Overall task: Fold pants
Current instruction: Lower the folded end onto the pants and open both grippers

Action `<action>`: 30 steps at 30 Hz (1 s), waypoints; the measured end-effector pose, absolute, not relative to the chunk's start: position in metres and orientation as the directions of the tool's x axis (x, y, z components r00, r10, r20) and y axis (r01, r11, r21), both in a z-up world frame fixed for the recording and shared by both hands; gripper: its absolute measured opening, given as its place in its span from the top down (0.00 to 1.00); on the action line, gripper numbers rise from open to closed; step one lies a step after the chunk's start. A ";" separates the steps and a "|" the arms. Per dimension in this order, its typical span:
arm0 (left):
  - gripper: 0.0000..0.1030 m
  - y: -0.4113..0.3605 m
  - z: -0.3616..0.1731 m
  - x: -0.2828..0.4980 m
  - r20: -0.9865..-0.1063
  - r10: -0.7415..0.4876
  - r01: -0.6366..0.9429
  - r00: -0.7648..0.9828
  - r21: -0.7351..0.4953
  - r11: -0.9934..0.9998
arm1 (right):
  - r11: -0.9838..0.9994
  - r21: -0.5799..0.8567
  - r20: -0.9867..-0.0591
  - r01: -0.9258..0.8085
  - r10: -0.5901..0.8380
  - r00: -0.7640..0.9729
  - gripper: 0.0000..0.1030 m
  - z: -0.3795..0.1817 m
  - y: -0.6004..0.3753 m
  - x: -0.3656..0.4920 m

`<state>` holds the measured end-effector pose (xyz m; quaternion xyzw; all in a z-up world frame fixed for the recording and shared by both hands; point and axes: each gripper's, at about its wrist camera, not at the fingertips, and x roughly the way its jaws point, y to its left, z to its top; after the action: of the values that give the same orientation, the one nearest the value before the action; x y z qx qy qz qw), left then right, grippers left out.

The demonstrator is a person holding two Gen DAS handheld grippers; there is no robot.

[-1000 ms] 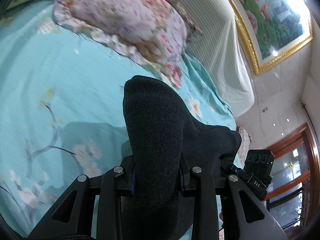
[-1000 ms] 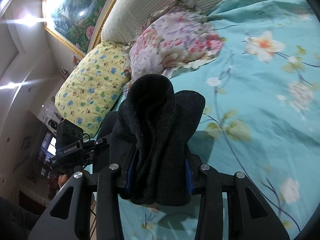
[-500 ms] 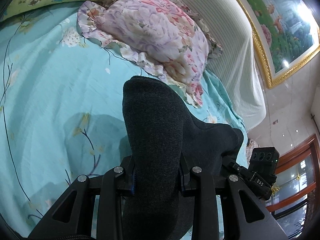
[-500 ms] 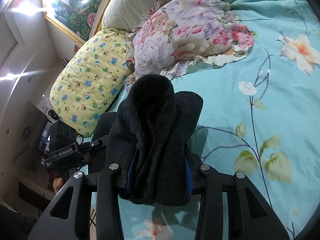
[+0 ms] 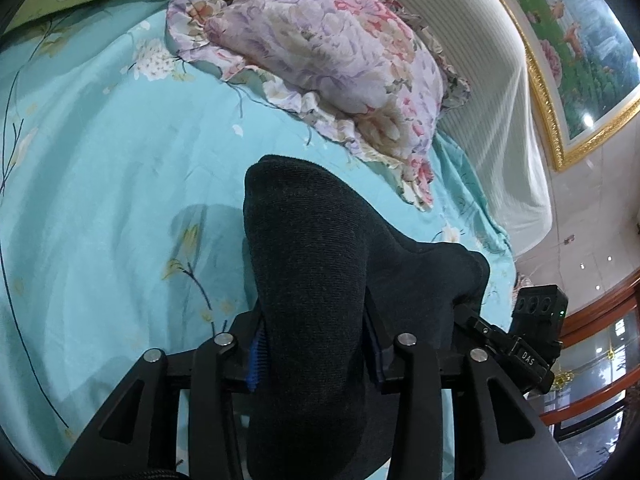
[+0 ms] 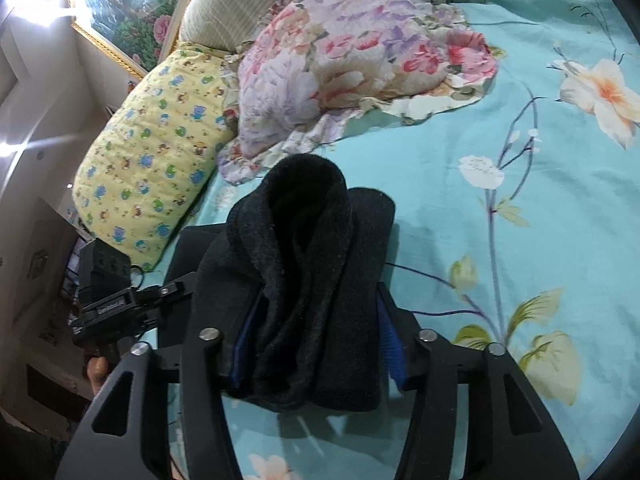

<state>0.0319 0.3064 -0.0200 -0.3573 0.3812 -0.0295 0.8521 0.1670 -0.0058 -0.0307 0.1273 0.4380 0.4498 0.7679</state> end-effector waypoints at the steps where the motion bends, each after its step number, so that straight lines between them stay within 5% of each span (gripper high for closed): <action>1: 0.56 0.306 -0.021 0.032 -0.632 -0.318 -0.226 0.707 -0.628 0.745 | 0.570 0.583 -0.563 -0.579 0.797 0.217 0.42 -0.033 -0.007 0.168; 8: 0.38 0.298 -0.011 0.027 -0.687 -0.200 -0.291 0.699 -0.528 0.798 | 0.607 0.564 -0.588 -0.560 0.771 0.243 0.22 -0.038 -0.010 0.170; 15: 0.26 0.290 -0.002 0.013 -0.707 -0.113 -0.345 0.698 -0.470 0.813 | 0.645 0.505 -0.608 -0.574 0.737 0.295 0.18 -0.024 -0.011 0.158; 30: 0.21 0.251 0.011 -0.024 -0.746 0.067 -0.394 0.662 -0.270 0.879 | 0.651 0.377 -0.559 -0.659 0.727 0.399 0.11 0.003 -0.022 0.111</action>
<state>-0.0244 0.2512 0.0111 -0.2094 0.3900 0.1300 0.8872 0.1106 -0.0215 0.0033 0.0474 0.3583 0.4152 0.8349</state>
